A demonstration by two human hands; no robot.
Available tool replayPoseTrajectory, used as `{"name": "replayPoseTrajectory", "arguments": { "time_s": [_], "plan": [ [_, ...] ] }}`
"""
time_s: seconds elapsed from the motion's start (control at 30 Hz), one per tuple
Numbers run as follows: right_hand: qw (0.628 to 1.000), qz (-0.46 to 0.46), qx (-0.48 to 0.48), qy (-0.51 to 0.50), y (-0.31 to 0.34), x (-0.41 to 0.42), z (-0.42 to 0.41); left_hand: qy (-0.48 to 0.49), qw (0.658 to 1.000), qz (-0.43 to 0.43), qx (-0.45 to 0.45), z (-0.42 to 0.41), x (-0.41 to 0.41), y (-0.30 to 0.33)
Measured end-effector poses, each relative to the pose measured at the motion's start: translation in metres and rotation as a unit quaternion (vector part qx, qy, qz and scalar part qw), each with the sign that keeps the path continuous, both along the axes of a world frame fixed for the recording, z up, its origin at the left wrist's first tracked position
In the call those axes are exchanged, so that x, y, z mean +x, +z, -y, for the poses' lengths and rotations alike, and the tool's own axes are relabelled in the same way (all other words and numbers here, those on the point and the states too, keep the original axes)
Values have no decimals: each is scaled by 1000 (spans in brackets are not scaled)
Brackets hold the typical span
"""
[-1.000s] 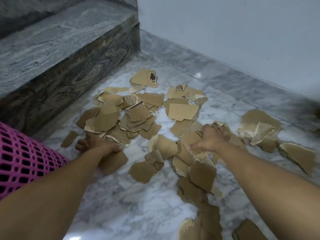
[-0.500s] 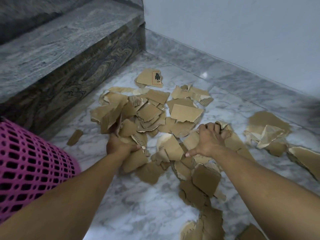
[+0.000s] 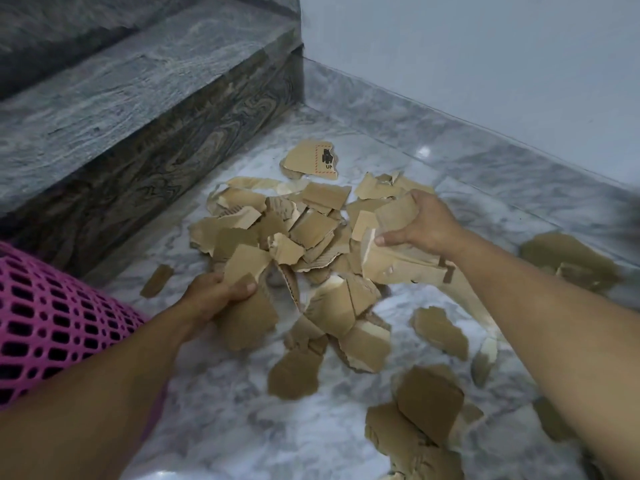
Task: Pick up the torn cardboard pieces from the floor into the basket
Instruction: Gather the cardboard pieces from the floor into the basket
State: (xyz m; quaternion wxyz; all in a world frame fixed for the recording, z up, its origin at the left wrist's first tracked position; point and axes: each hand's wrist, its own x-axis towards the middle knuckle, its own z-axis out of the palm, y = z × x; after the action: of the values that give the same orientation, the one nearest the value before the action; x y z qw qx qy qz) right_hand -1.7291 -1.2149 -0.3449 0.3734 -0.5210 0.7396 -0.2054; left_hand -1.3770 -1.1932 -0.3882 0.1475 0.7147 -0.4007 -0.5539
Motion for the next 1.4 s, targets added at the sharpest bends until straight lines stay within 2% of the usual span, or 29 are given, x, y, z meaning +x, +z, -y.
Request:
{"name": "replayPoseTrajectory", "arguments": {
  "time_s": [0.1, 0.17, 0.23, 0.33, 0.4, 0.5, 0.63, 0.7, 0.9, 1.0, 1.13, 1.23, 1.4],
  "plan": [
    [999, 24, -31, -16, -1, 9, 14, 36, 998, -54, -22, 4, -13, 5],
    [999, 28, -25, -22, -7, 14, 18, 50, 997, -36, -49, 11, -22, 1],
    [998, 16, -24, -51, -17, 14, 21, 68, 993, 49, -89, 17, -32, -5],
    [987, -97, -8, -127, -29, 5, 21, 66, 952, 270, -132, 26, -36, -11],
    [982, -121, 42, -142, -31, -3, 19, 77, 940, 310, -122, 32, -33, -10],
    [990, -34, 111, -75, -31, -14, 17, 87, 958, 262, -72, 43, -30, -8],
    [989, -14, 147, -31, -35, -1, 15, 79, 957, 261, -96, 53, -39, -12],
    [988, 4, 147, -35, -47, 8, 19, 80, 964, 237, -90, 57, -48, -14],
    [982, 121, 119, -77, -51, 37, 27, 81, 991, 87, -66, 67, -69, -19],
    [974, 172, 110, -97, -48, 48, 29, 48, 992, 91, -75, 61, -81, -13],
    [966, 196, 96, -142, -51, 59, 31, 5, 988, 114, -101, 54, -87, -15],
    [959, 210, 121, -149, -55, 60, 26, 13, 989, 102, -108, 51, -86, -14],
    [952, 221, 124, -172, -56, 41, 16, 68, 995, 52, -58, 51, -73, 3]
  ]
}}
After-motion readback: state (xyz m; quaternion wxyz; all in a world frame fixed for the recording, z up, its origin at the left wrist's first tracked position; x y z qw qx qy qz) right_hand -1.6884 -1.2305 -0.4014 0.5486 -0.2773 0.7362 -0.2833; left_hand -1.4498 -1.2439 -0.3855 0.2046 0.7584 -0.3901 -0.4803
